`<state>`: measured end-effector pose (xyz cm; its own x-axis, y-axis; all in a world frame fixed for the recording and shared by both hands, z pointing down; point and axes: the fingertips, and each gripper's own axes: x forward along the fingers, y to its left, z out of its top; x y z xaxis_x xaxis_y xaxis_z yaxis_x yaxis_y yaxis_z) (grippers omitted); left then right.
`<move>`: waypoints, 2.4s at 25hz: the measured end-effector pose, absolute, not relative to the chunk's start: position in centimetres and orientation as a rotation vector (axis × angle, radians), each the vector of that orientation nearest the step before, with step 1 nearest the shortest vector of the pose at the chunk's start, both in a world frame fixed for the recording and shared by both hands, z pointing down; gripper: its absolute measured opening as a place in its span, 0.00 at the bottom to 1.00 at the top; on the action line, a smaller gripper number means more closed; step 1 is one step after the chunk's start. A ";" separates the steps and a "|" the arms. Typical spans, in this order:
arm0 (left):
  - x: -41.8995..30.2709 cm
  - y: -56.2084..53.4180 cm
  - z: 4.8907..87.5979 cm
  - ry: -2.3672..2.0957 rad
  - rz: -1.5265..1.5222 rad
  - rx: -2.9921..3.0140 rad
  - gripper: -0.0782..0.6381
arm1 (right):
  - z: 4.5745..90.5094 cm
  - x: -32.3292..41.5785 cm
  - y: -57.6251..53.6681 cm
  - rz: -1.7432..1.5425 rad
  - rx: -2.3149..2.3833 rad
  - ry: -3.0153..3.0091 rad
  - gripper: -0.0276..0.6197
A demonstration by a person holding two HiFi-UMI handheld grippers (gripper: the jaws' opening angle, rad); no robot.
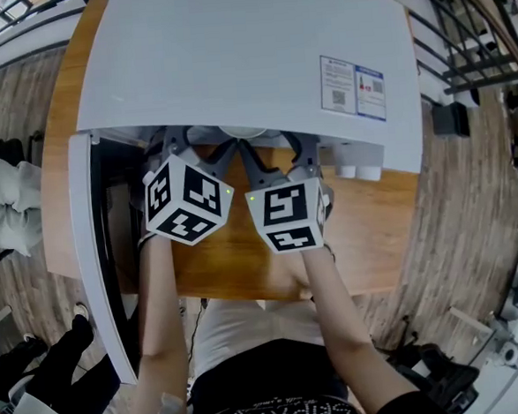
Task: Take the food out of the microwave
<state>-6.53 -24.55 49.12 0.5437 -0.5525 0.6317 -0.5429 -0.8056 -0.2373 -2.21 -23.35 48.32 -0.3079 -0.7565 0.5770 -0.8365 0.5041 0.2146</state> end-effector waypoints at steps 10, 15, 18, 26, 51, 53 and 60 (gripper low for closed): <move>-6.8 -22.2 45.9 1.043 -1.084 -2.719 0.49 | 45.2 -2.5 -21.2 0.097 1.274 -2.181 0.45; -6.9 -19.9 45.0 1.048 -1.071 -2.716 0.49 | 44.4 -2.5 -19.0 0.085 1.259 -2.206 0.45; -6.8 -18.6 44.5 1.050 -1.049 -2.726 0.49 | 43.8 -2.4 -17.6 0.064 1.236 -2.197 0.45; -6.8 -15.0 44.1 1.102 -1.034 -2.697 0.49 | 43.5 -2.3 -14.2 0.044 1.188 -2.196 0.45; -5.8 -7.8 48.6 1.148 -1.015 -2.728 0.49 | 48.2 -1.3 -7.2 0.125 1.105 -2.191 0.45; -5.8 -7.7 49.2 1.146 -1.011 -2.727 0.49 | 49.0 -1.2 -7.1 0.135 1.100 -2.193 0.45; -5.9 -6.9 52.0 1.133 -1.046 -2.733 0.49 | 51.6 -1.4 -6.4 0.165 1.075 -2.179 0.45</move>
